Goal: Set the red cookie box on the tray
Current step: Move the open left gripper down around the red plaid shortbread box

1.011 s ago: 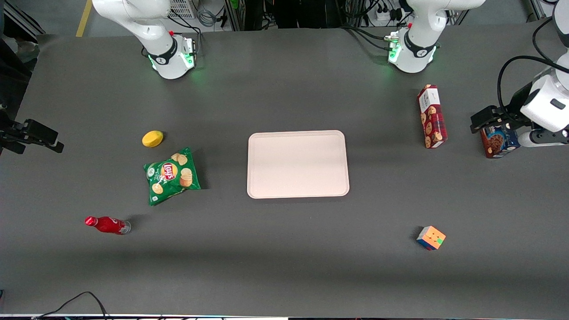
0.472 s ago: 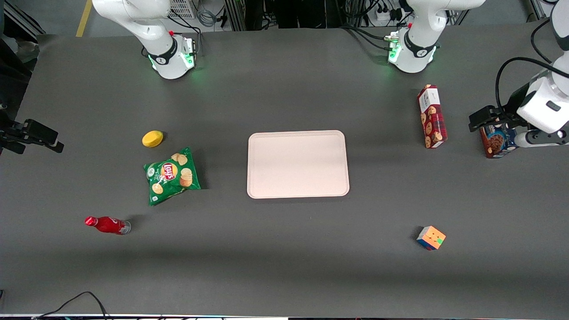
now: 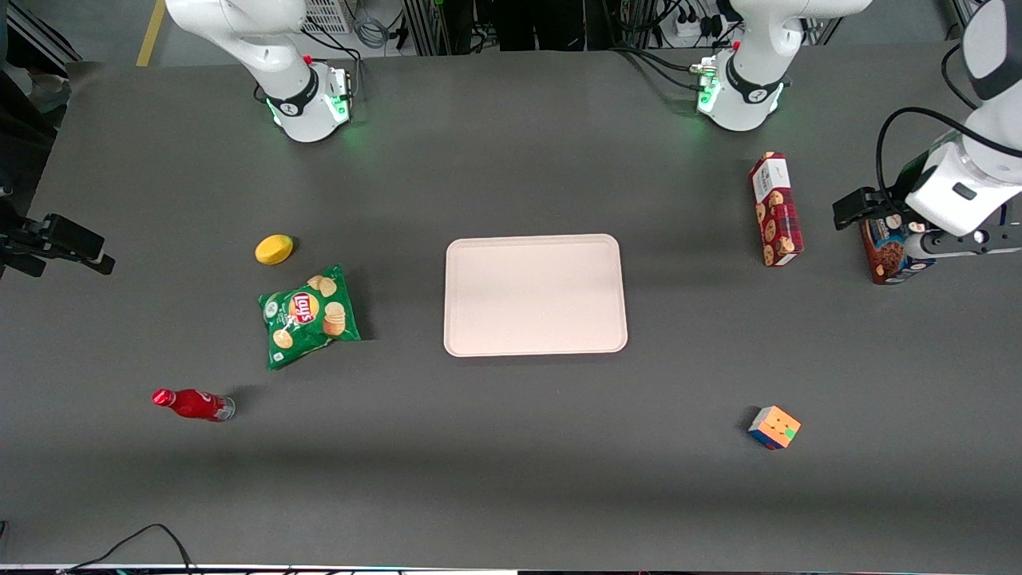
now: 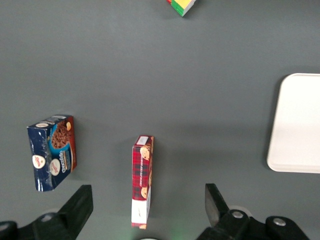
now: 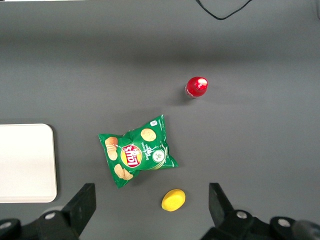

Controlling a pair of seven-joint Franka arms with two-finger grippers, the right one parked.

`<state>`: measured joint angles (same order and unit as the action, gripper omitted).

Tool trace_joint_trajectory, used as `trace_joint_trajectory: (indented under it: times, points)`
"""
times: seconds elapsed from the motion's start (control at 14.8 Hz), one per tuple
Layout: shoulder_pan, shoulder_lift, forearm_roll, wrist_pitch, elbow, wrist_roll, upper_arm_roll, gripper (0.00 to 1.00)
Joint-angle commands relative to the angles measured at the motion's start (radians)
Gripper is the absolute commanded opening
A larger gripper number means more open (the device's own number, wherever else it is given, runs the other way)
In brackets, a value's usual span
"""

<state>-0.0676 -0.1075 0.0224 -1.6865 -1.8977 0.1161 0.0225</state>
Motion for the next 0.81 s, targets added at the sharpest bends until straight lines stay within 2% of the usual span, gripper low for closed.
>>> trace_joint_trajectory:
  times: [0.0, 0.4, 0.74]
  points:
    - [0.005, -0.179, 0.022, -0.201, -0.295, -0.016, 0.016, 1.00]
    - [0.009, -0.310, 0.022, -0.425, -0.604, -0.039, 0.039, 1.00]
    - [0.008, -0.296, 0.022, -0.484, -0.733, -0.042, 0.043, 1.00]
